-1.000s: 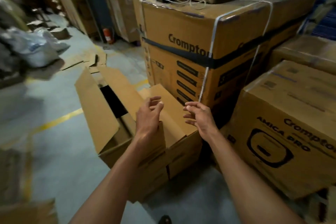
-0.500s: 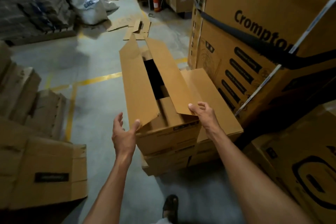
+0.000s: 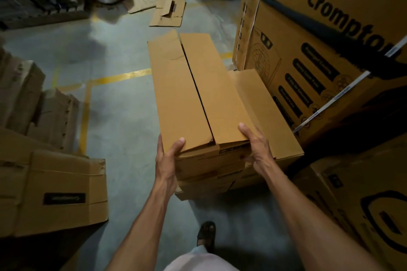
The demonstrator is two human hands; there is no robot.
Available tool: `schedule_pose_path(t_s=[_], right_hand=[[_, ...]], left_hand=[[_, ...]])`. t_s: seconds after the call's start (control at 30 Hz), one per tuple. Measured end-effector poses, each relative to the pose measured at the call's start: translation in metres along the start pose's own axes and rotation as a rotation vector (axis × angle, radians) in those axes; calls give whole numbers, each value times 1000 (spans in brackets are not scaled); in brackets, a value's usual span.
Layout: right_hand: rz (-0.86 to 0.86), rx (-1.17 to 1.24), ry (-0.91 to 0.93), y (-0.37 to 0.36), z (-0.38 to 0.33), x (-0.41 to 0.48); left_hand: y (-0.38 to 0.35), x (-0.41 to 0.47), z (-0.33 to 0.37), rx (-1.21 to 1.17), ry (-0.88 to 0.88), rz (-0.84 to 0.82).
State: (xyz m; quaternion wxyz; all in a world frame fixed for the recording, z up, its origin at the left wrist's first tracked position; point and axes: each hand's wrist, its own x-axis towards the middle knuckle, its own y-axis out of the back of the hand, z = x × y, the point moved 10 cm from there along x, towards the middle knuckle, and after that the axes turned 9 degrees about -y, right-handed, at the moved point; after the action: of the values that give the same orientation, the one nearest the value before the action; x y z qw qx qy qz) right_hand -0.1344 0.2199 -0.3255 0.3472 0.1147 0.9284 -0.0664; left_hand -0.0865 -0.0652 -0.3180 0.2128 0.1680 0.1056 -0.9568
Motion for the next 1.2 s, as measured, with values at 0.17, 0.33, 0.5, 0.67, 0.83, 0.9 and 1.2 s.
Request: schedule_pose_path(t_s=[0.17,0.33,0.5,0.67,0.83,0.9,1.2], right_hand=[[-12,-7,87,-4,-32,-7],[-1,37,205,7,-68,-54],[6,112,346,41,-87,-117],[10,162,580,86,-116,-204],[18,257,712,135,-123,-291],[66,299,764,158,-123,-326],[346,392,956,261,-98,-457]], left_hand=[[-5,4,31,-23,-88,30],[-14,-17,84,25,-228,-48],[-33,-75,138,4,-388,-171],[-57,-154,182,-64,-526,-312],[-81,-224,211,-87,-614,-479],[-93,-248,221,-93,-628,-536],[-180,-349,241,-75,-664,-875]])
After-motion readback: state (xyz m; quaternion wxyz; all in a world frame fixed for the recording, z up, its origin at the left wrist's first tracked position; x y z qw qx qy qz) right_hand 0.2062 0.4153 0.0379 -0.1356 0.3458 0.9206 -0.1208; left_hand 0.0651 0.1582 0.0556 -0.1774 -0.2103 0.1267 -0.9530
